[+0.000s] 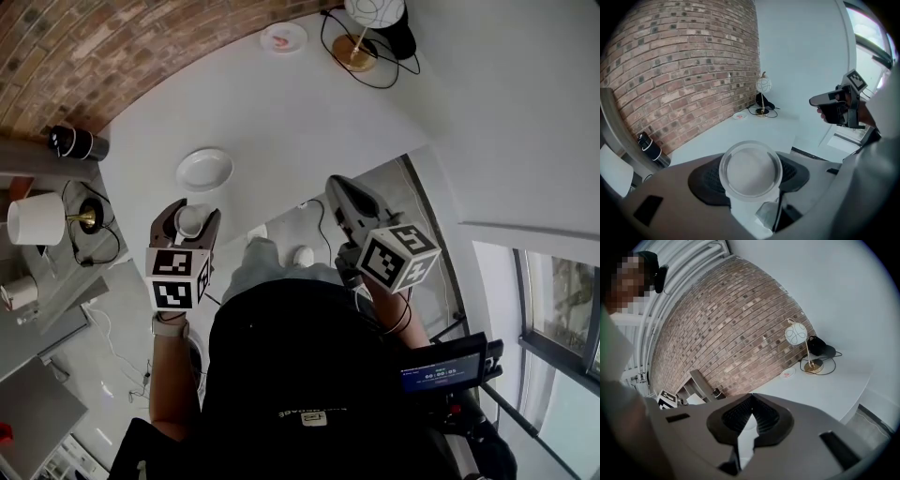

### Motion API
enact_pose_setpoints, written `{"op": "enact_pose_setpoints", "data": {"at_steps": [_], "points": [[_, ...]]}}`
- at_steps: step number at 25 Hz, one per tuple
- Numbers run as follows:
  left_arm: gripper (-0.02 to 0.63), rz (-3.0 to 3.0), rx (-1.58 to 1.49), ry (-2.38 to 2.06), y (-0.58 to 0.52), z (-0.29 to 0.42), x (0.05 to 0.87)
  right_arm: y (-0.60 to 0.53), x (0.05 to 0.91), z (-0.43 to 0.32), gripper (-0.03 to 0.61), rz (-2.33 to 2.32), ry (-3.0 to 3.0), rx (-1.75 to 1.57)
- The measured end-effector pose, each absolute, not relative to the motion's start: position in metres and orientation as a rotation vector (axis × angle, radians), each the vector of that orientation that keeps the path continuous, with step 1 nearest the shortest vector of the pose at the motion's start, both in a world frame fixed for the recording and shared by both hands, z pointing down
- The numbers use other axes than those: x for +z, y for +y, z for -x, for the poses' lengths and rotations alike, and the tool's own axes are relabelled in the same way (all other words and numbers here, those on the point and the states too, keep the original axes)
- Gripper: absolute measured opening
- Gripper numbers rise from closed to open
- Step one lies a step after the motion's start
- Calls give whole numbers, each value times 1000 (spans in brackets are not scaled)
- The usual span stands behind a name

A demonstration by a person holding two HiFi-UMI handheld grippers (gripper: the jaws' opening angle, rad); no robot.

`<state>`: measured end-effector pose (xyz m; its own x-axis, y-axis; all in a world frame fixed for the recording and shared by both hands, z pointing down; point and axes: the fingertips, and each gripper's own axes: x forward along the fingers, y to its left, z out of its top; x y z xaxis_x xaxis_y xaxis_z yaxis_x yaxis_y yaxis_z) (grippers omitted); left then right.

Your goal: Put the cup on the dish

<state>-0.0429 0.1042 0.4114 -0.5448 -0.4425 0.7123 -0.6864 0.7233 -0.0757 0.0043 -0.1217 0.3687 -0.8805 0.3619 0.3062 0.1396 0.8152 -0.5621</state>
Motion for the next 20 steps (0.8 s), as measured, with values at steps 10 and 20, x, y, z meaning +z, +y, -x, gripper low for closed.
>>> {"op": "enact_pose_setpoints", "data": {"at_steps": [10,20], "points": [[265,-962,537,-2155,104,95,443,-112,368,23,3,227,-2607,727],[265,-1031,547,-2146,95,136,475,-112,372,36,3,97,-2586,710]]}}
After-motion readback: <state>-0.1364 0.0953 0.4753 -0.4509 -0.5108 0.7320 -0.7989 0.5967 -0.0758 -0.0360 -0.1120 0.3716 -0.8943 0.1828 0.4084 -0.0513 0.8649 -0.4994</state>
